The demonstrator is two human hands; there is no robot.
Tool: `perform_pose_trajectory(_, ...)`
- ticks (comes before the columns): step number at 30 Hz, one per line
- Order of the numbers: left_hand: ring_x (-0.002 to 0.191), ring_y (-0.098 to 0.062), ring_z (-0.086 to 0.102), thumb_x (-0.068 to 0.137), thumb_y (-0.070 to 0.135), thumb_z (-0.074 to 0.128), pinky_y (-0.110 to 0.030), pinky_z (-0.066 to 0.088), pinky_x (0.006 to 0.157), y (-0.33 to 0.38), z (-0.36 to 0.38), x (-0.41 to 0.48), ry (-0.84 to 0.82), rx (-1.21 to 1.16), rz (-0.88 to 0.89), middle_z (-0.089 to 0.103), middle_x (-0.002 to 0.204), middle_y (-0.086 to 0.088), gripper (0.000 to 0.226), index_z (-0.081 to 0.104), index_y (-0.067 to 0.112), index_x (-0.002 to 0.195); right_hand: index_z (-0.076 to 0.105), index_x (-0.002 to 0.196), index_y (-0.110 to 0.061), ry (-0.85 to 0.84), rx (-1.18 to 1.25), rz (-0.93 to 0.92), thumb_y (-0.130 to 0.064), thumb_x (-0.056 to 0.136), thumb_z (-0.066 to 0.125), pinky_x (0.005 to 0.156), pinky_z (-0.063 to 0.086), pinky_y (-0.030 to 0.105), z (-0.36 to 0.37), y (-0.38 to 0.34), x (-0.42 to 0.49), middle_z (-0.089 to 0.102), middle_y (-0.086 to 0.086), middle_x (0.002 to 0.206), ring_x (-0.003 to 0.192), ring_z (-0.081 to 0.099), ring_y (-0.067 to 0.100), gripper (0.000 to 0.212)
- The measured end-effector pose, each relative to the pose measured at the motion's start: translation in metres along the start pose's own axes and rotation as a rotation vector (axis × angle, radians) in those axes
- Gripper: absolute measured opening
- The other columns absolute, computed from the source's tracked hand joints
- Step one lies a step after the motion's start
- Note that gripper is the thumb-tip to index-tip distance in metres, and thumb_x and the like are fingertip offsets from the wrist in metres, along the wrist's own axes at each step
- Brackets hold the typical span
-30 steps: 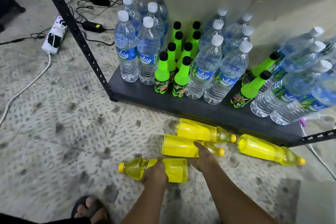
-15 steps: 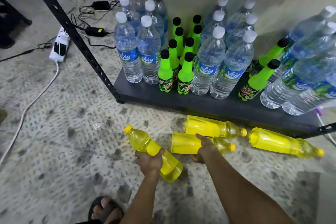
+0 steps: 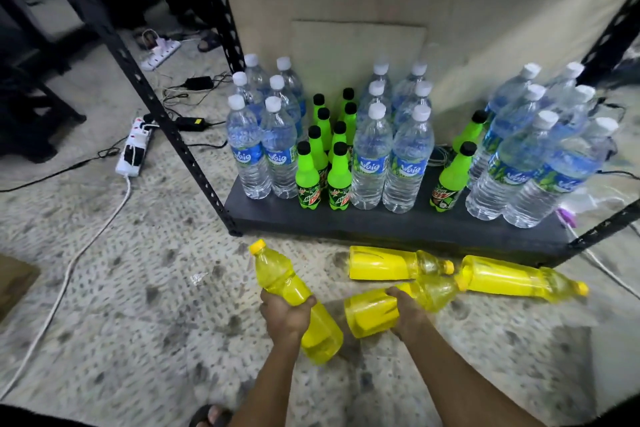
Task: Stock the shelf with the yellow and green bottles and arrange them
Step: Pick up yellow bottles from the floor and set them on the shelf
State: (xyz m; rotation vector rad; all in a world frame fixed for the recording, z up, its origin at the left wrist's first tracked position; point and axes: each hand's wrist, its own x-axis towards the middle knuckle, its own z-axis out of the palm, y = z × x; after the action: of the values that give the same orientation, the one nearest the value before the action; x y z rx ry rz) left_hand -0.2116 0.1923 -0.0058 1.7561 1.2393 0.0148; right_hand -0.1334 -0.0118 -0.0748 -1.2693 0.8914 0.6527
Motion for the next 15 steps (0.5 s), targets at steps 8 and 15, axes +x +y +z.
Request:
perform_pose_trajectory(8,0.12,-0.042,0.053,0.061,0.026,0.093,-0.046,0.045,0.095,0.078,-0.043,-0.054,-0.018,-0.022,0.275,0.053,0.129,-0.024,0.093,0.039,0.001,0.133,0.06,0.116,-0.007,0.404,-0.149,-0.33,-0.032,0.054,0.096,0.081,0.053,0.041,-0.027,-0.071,-0.117,0.069,0.018,0.108,0.103,0.066,0.039,0.075)
perform_pose_trajectory(15,0.114,-0.036,0.06,0.049,0.035,0.096,-0.042,0.05,0.089,0.15,-0.081,-0.115,0.001,-0.067,0.564,0.062,0.127,-0.015,0.098,0.045,0.01,0.129,0.06,0.119,-0.017,0.49,-0.29,-0.71,-0.039,0.047,0.098,0.087,0.052,0.042,-0.058,-0.14,-0.203,0.071,0.017,0.111,0.11,0.064,0.041,0.083)
